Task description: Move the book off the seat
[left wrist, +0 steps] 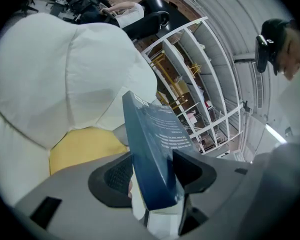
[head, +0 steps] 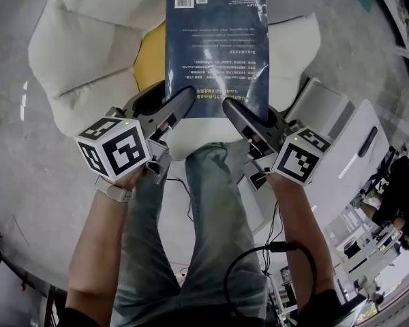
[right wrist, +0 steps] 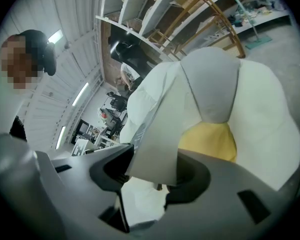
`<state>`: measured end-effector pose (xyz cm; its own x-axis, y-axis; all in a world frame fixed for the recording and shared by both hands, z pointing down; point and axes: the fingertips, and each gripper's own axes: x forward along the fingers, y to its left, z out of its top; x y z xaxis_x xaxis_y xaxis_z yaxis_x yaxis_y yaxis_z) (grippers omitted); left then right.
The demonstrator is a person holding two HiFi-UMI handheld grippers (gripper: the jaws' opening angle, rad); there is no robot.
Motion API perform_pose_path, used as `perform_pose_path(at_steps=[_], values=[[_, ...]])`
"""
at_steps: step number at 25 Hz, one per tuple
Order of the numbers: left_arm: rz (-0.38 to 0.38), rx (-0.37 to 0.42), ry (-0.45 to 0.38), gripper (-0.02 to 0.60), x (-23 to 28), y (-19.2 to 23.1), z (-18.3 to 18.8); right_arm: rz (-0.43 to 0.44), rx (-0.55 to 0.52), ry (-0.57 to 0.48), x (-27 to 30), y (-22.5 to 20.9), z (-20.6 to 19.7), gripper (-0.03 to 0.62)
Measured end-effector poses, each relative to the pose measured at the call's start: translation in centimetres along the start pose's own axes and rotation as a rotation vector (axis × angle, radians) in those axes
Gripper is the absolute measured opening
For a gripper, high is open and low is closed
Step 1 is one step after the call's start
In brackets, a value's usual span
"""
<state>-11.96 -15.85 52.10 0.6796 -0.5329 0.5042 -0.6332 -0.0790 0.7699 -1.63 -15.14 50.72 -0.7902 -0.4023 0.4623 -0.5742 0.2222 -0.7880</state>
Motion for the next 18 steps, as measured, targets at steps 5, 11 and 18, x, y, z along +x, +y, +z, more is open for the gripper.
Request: perform_pose_path(at_steps=[5,11,18], values=[[-0.031,0.058,-0.018,0.253,-2.5,-2.9,1.7,0.007,-0.030,-0.052,-1.6,3.6,1.0,0.201],[-0.067,0.141,0.003,0.253,-2.5,-4.1,2.8,-0.001,-0.042,-0.150,-2.5,4.2,1.7,0.201],[-0.142,0.255,0.048,0.255,-5.6,-4.9,3.5,-0.037,-0.044,-0.278,-2.8,7.8,-0.1,0.202]])
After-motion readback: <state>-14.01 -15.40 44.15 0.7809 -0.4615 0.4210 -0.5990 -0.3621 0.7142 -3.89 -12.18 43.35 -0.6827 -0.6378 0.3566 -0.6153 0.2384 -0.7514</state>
